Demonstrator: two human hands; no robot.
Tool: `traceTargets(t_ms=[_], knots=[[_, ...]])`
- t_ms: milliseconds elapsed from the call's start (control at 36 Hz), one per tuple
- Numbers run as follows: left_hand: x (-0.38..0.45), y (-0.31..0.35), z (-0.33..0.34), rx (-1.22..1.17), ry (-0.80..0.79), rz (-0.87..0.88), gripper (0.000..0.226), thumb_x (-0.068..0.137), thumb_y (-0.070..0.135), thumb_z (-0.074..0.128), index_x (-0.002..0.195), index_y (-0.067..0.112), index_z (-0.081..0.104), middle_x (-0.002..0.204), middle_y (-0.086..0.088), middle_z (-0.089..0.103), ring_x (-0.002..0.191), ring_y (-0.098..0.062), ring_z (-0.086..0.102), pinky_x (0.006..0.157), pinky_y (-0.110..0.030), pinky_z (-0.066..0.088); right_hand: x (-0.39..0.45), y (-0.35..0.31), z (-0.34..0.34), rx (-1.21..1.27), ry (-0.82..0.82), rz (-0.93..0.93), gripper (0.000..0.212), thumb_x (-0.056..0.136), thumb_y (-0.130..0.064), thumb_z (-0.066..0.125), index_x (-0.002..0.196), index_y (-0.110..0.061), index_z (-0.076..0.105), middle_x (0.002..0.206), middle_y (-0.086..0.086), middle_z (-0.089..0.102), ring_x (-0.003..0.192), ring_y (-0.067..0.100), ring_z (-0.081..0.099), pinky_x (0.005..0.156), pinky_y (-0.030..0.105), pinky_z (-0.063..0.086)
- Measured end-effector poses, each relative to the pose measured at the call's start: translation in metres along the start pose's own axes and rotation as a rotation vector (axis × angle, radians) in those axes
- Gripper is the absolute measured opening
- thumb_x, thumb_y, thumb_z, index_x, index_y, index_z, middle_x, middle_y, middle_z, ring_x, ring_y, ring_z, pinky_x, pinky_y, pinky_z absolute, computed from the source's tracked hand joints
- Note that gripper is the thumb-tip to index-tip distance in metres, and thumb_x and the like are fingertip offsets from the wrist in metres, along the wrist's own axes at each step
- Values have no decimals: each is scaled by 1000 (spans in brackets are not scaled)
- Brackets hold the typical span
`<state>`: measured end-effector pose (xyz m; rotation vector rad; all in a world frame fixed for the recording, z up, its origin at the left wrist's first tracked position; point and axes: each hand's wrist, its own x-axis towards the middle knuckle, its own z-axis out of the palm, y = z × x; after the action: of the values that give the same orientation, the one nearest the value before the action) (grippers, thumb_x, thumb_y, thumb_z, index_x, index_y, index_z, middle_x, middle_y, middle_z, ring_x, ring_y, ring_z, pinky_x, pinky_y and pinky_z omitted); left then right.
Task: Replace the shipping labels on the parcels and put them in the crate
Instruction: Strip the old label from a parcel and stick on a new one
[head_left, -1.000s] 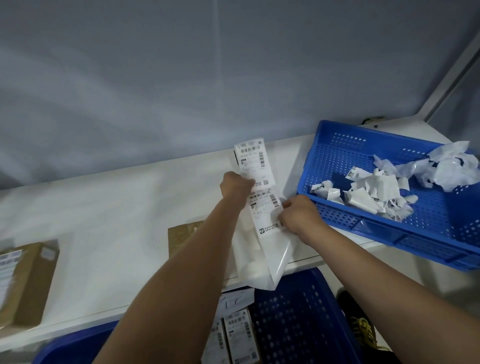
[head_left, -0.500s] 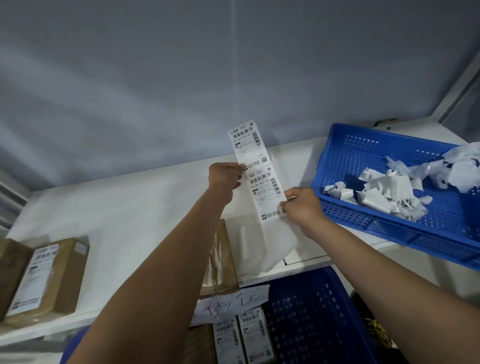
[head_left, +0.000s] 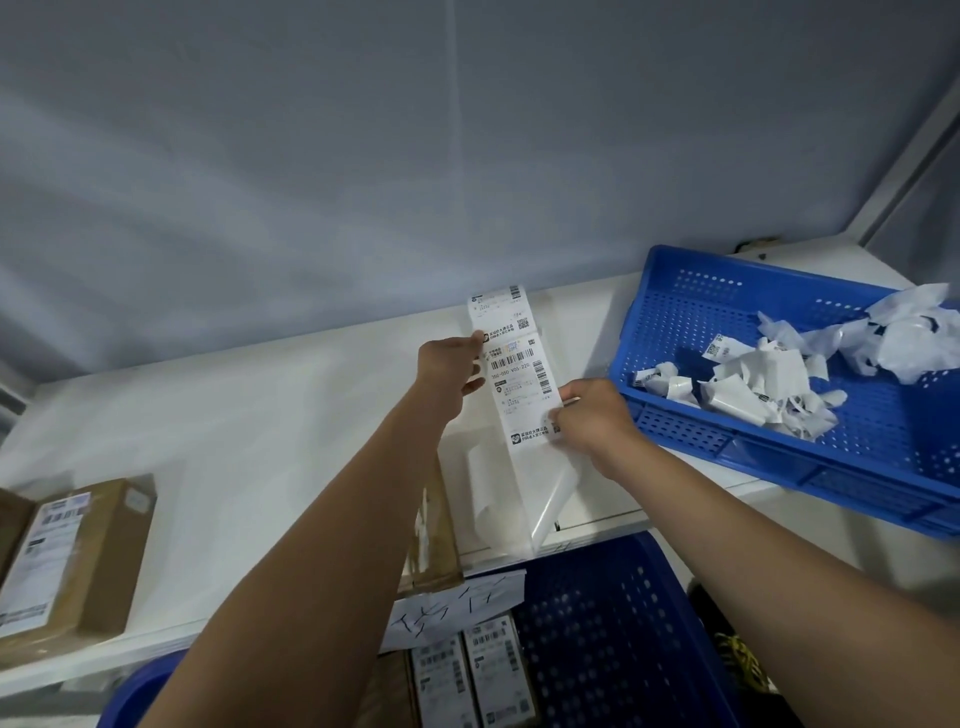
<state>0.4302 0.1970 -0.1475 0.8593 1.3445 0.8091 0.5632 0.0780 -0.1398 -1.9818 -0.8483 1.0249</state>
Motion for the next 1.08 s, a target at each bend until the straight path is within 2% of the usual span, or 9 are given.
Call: traceTargets(t_ms=[278,361,417,472,556,722,833,917,1083], knots=[[-37,-34,1,52,-177,-115,25,97,9,68,117,-6,63,100,-17,71,79,-27,67,66,-31,59,4,3,0,32,48,10,31,85,7,67,70,-21,64,91,6,72,88,24,68,74,32,56],[-50,-46,-3,79,-242,-154,17,94,5,71,107,-5,68,108,-21,71,91,-30,66,90,-41,57,4,3,0,57,77,14,32,87,8,65,71,-19,59,84,1,66,81,19,63,67,28,50],[-55,-48,-9,73,-291,-155,17,91,4,74,106,-3,68,102,-17,71,90,-27,64,98,-43,55,6,4,0,71,99,23,21,87,6,65,88,-14,60,94,2,64,87,19,62,70,27,49],[-58,-45,-15,71,-339,-139,16,90,2,74,105,1,68,96,-11,73,85,-22,66,88,-35,60,7,5,1,74,128,20,28,87,3,66,110,-12,59,112,5,63,98,21,62,72,26,47],[-62,-41,-21,83,-328,-115,15,89,-3,73,102,1,68,92,-9,74,76,-17,67,67,-23,60,4,3,1,60,163,-19,35,90,-1,65,122,-11,52,115,8,62,95,19,59,59,23,40],[-65,-43,-21,65,-258,-20,29,87,-1,76,115,-8,70,114,-20,74,94,-25,68,87,-32,61,-4,-5,3,-63,179,-197,35,94,-6,64,125,-9,49,107,13,67,94,23,63,80,30,49],[-68,-46,-15,24,-201,61,15,86,1,78,99,-6,73,96,-20,69,87,-26,63,86,-34,59,-7,-9,0,-376,286,-444,39,95,-7,61,133,-9,54,130,15,57,113,32,57,92,39,50],[-69,-47,-10,21,-190,126,9,87,5,78,89,-4,76,84,-16,64,80,-25,58,87,-39,58,-11,-17,-3,-520,225,-608,27,96,-12,61,123,-12,67,126,10,61,119,29,53,96,39,47],[-70,-45,-6,52,-246,190,10,94,0,70,98,-6,75,87,-13,65,86,-22,59,94,-39,56,-12,-12,-4,-626,137,-658,20,97,-12,58,86,-11,74,89,9,71,88,31,61,81,39,49]])
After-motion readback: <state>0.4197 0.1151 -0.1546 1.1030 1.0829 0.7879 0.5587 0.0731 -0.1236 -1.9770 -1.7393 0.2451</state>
